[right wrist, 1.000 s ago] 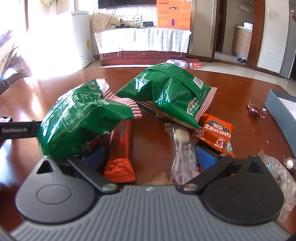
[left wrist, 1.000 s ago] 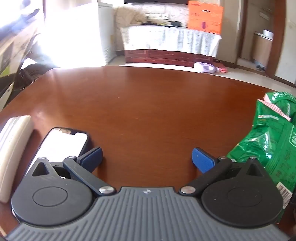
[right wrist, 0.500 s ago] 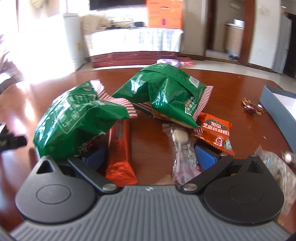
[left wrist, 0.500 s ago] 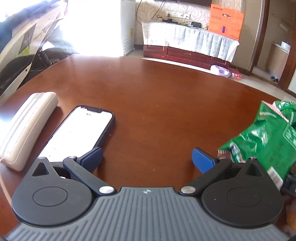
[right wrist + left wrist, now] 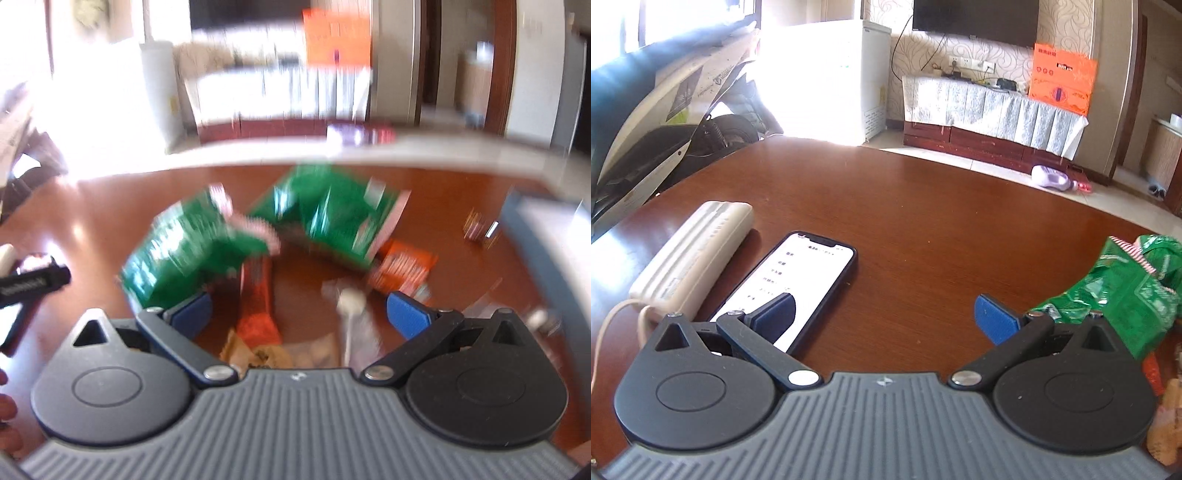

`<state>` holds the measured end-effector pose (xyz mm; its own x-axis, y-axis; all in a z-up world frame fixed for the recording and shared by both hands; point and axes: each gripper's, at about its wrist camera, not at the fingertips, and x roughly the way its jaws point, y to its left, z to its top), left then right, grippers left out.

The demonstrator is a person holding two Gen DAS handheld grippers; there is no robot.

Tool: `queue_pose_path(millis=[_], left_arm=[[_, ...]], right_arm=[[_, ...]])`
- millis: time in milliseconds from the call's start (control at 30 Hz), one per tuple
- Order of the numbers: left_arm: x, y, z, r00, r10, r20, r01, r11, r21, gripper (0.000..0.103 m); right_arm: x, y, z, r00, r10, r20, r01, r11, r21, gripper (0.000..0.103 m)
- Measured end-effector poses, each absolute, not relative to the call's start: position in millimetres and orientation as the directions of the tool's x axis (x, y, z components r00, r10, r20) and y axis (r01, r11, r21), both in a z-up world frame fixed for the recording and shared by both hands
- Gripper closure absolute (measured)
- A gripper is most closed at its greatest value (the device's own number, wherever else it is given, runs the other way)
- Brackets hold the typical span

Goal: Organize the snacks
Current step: 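Raise both tools and swing them over the snack pile, then lower left tool toward tan peanut bag while right tool approaches white pastry packet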

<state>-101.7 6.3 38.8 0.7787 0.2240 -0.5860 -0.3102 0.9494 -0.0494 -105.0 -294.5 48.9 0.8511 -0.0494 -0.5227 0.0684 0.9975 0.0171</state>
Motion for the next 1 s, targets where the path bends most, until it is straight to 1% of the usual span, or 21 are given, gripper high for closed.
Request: queue_pose_path(millis=[67,133,233,300,367,467,533,600,700,867,1000], left_arm=[[-111,5,44,0.780,0.200,-0.593,-0.292,0.954,-0.062,0.000],[-122,-3,50,0.776,0.186,-0.602,-0.275,0.960,-0.057,0.000],[-145,-15,58,0.800,0.129,-0.586,-0.226,0.969,-0.096,0.000],[-164,-30,62,0.818,0.085,-0.569,-0.184,0.975,-0.120,0.000],[-179,-47,64,0.821,0.036,-0.570,-0.130,0.984,-0.124,0.000],[-199,-74,66,0.822,-0.005,-0.570,-0.066,0.992,-0.105,0.000],[-210,-85,68,0.830,-0.038,-0.557,-0.040,0.991,-0.127,0.000],[-223,-96,72,0.842,-0.065,-0.536,-0.023,0.988,-0.155,0.000],[-231,-112,73,0.840,-0.104,-0.532,0.016,0.986,-0.166,0.000],[-237,-137,74,0.841,-0.126,-0.527,0.069,0.990,-0.126,0.000],[-229,-149,69,0.830,-0.135,-0.541,0.098,0.990,-0.097,0.000]], right_arm=[[-132,-299,65,0.896,-0.043,-0.442,0.053,0.999,0.010,0.000],[-153,-305,78,0.920,-0.024,-0.391,0.031,0.999,0.011,0.000],[-188,-320,88,0.936,0.003,-0.352,-0.002,1.000,0.006,0.000],[-216,-333,86,0.942,0.000,-0.336,0.001,1.000,0.005,0.000],[-237,-345,77,0.940,-0.010,-0.341,0.011,1.000,0.003,0.000],[-250,-359,64,0.916,-0.013,-0.400,0.009,1.000,-0.010,0.000],[-264,-363,59,0.912,-0.013,-0.411,0.008,1.000,-0.014,0.000],[-282,-366,58,0.915,-0.016,-0.403,0.006,1.000,-0.026,0.000],[-299,-372,57,0.915,-0.031,-0.401,0.016,0.999,-0.040,0.000],[-316,-379,64,0.922,-0.037,-0.387,0.010,0.998,-0.070,0.000],[-317,-385,60,0.929,-0.046,-0.367,-0.002,0.992,-0.129,0.000]])
